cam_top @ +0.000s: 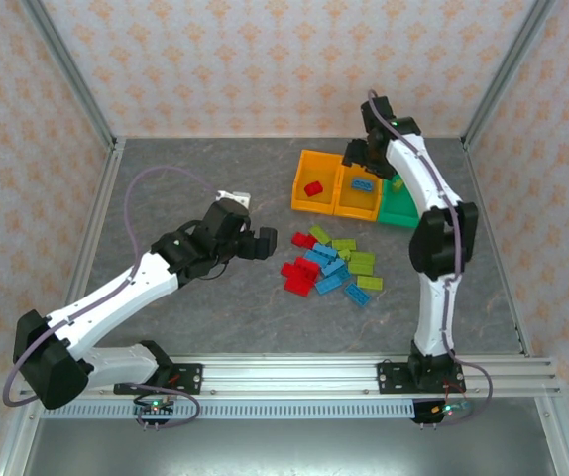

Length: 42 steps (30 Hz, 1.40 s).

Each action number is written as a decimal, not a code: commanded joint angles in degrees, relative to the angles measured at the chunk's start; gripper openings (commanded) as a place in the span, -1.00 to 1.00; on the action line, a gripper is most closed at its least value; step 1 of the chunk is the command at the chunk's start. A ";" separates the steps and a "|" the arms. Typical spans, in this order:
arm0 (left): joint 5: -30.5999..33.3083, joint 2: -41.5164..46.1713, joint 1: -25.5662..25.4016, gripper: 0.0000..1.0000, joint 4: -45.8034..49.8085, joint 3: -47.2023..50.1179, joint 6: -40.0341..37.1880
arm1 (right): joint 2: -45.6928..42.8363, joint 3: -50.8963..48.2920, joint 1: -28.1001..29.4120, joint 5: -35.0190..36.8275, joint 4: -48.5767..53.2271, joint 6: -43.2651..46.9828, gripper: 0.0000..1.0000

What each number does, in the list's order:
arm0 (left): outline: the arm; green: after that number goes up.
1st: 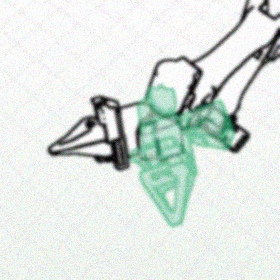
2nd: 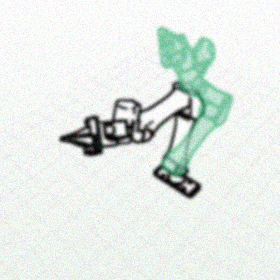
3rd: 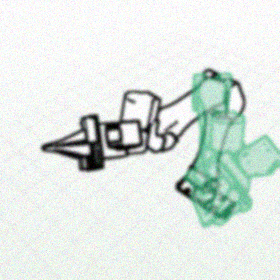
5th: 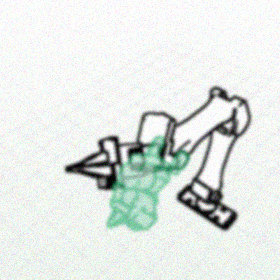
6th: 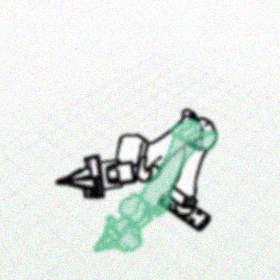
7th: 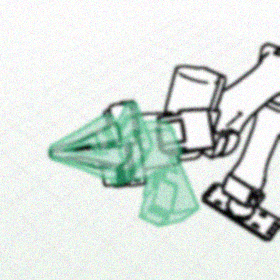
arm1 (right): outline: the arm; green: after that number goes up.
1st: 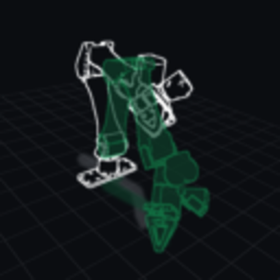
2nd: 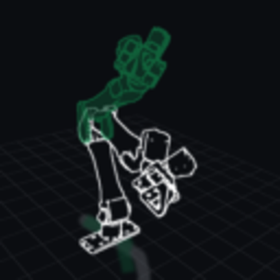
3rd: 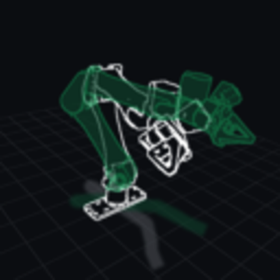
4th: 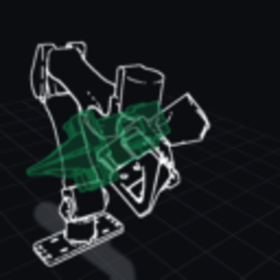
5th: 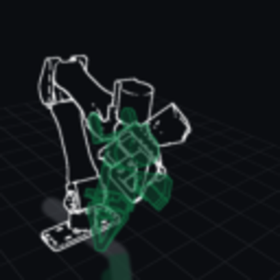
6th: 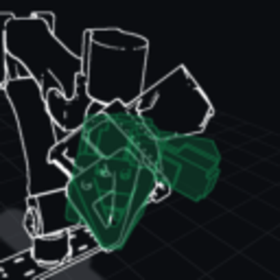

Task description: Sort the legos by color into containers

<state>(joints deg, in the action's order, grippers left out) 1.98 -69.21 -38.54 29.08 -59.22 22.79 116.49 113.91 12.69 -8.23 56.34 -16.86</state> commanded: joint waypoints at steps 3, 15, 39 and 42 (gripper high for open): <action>0.98 -0.07 -0.29 0.99 -0.66 -1.88 -3.43 | -23.91 -27.53 -0.38 -1.66 -3.95 -4.90 0.66; -2.57 -6.95 -1.92 0.99 -2.74 -4.24 -3.01 | -32.85 -58.01 -0.38 -11.06 -14.50 -2.91 0.66; -1.88 -6.45 -2.41 0.99 -3.33 -1.59 -2.55 | -18.50 -57.34 2.67 -9.16 -21.83 4.91 0.66; -2.03 -7.13 -2.36 0.99 -2.92 -2.04 -2.84 | -16.86 -55.85 4.54 -6.97 -20.60 5.27 0.65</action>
<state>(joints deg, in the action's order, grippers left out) -0.60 -76.40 -40.58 27.44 -61.34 20.93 97.10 57.06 15.53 -18.70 34.20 -13.21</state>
